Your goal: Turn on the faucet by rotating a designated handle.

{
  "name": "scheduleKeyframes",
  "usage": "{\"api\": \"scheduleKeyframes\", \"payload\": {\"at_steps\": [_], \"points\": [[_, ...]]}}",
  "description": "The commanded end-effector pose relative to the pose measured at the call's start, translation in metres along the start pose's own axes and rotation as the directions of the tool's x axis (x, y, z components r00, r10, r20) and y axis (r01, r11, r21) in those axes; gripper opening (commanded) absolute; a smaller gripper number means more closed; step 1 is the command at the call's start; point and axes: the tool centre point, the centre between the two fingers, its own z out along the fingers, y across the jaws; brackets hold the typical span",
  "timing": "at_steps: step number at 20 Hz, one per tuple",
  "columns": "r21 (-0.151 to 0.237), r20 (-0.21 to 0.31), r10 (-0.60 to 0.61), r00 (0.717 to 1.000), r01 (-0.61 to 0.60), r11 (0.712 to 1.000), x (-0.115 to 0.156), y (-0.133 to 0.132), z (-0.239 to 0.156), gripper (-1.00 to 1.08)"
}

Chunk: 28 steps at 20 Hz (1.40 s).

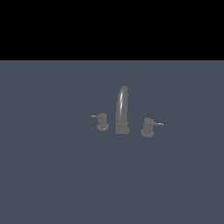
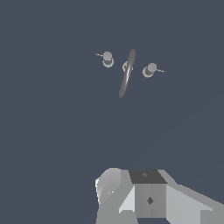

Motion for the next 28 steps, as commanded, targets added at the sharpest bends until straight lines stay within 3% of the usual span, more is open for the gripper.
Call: {"api": "scheduleKeyframes", "payload": {"at_steps": [1,9,15,21,28], "points": [[0.005,0.0,0.018,1.0,-0.018,1.0,0.005,0.001,0.002,-1.0],[0.034,0.003,0.143,0.99,-0.143,0.989,0.04,0.006,0.018,-1.0],[0.065,0.015,0.303,0.953,-0.304,0.951,0.081,0.015,0.042,-1.0],[0.088,0.036,0.487,0.872,-0.488,0.868,0.127,0.029,0.076,-1.0],[0.096,0.062,0.682,0.728,-0.685,0.722,0.174,0.05,0.125,-1.0]]}}
